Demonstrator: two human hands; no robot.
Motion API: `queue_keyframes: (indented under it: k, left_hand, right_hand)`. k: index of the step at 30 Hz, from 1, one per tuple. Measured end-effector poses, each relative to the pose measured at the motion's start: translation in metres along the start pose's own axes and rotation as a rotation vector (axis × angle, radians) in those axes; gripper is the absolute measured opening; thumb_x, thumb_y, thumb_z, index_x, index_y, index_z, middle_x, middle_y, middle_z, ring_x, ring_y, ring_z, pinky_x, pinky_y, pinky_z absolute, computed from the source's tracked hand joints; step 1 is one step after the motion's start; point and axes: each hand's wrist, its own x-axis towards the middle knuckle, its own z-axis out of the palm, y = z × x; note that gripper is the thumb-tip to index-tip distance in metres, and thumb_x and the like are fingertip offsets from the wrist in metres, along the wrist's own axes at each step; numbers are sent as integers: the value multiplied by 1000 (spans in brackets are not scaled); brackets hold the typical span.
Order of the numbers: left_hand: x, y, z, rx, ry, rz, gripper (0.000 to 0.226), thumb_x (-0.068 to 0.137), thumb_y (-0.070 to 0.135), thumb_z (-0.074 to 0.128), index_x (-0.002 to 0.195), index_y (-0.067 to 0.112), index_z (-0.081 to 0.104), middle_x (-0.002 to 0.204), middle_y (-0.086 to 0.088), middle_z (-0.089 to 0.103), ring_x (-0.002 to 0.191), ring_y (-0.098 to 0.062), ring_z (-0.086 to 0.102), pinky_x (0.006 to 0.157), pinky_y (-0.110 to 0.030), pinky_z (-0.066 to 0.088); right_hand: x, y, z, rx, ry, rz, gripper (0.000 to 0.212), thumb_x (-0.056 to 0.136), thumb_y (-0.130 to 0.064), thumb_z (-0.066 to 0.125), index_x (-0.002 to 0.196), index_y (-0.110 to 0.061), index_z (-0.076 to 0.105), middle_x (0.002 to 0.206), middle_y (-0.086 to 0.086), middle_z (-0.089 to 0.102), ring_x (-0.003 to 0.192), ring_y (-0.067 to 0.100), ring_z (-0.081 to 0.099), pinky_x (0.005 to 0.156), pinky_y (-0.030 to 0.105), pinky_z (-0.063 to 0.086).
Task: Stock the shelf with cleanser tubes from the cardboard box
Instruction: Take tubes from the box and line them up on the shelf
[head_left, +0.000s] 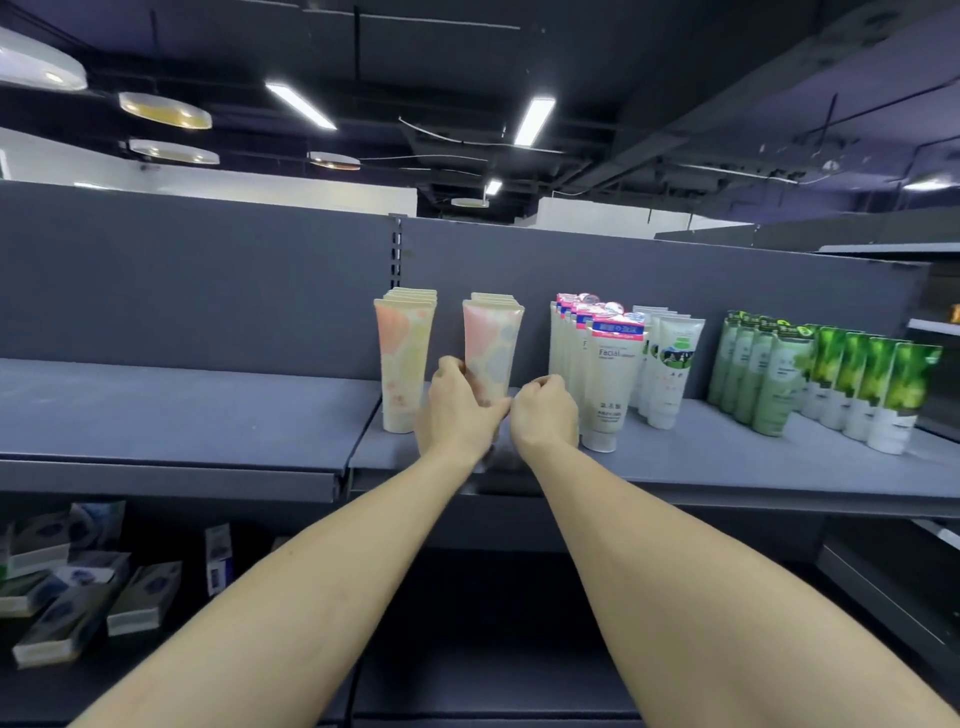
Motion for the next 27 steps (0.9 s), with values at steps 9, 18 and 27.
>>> queue_keyframes:
  k: [9, 18, 27]
  left_hand:
    - [7, 6, 30, 48, -6, -58, 60, 74, 38, 81, 112, 15, 40, 112, -2, 57, 102, -23, 58, 70, -35, 46]
    - [14, 9, 39, 77, -13, -133, 54, 78, 25, 79, 117, 10, 44, 119, -10, 54, 108, -31, 57, 78, -40, 46]
    - [10, 13, 41, 87, 3, -143, 50, 79, 23, 77, 115, 8, 46, 118, -10, 55, 107, -30, 56, 77, -40, 47]
  right_hand:
    - [19, 18, -7, -21, -21, 1, 30, 104, -21, 34, 120, -9, 56, 125, 12, 62, 114, 32, 56, 84, 34, 42]
    - [28, 26, 4, -11, -116, -40, 32, 101, -23, 35, 116, -10, 60, 122, 11, 64, 111, 31, 57, 88, 35, 45]
    - [30, 33, -3, 5, -201, -83, 32, 98, -21, 40, 119, -7, 59, 122, 12, 64, 111, 31, 57, 86, 33, 44]
